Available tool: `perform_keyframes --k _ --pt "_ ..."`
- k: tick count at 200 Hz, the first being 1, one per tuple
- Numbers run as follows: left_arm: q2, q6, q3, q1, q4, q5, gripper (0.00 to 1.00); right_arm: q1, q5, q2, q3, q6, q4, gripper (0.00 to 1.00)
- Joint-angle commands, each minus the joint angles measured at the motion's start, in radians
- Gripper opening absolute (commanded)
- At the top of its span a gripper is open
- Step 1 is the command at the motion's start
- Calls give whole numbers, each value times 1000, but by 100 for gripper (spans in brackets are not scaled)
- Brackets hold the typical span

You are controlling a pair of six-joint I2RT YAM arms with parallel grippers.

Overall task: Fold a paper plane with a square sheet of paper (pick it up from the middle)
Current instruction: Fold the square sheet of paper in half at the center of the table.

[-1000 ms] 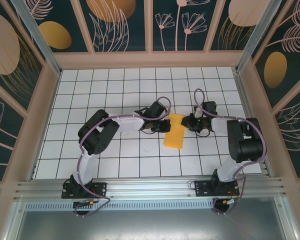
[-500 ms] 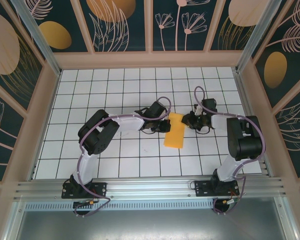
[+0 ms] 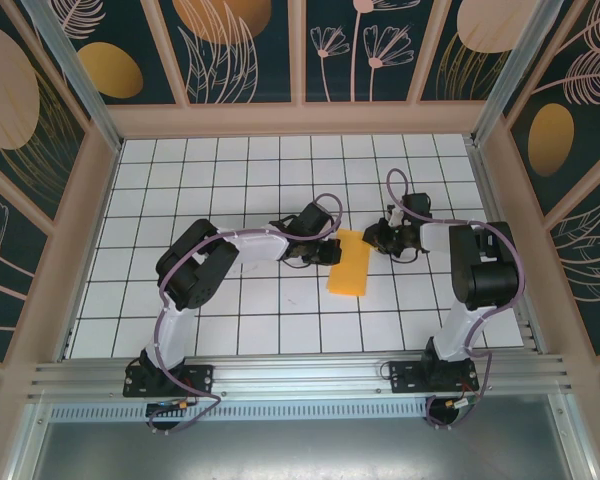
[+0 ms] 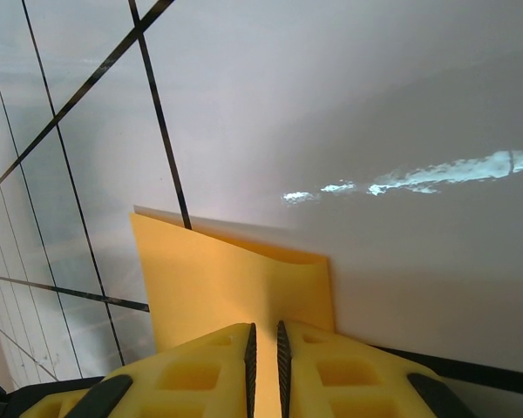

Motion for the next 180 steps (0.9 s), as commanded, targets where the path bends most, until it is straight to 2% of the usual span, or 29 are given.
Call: perform_keyframes --k 1,51,121,180 --pt "28 21 -22 -7 -128 -32 0 -6 23 -25 34 -7 -34 19" --pt "29 15 -16 -9 -129 -31 0 -10 11 15 104 -28 -63 19" --pt "26 14 -16 -8 -136 -34 0 -21 28 103 53 -14 -5 19" --pt "24 13 -12 -7 -141 -41 0 -30 -10 8 116 -27 -69 20"
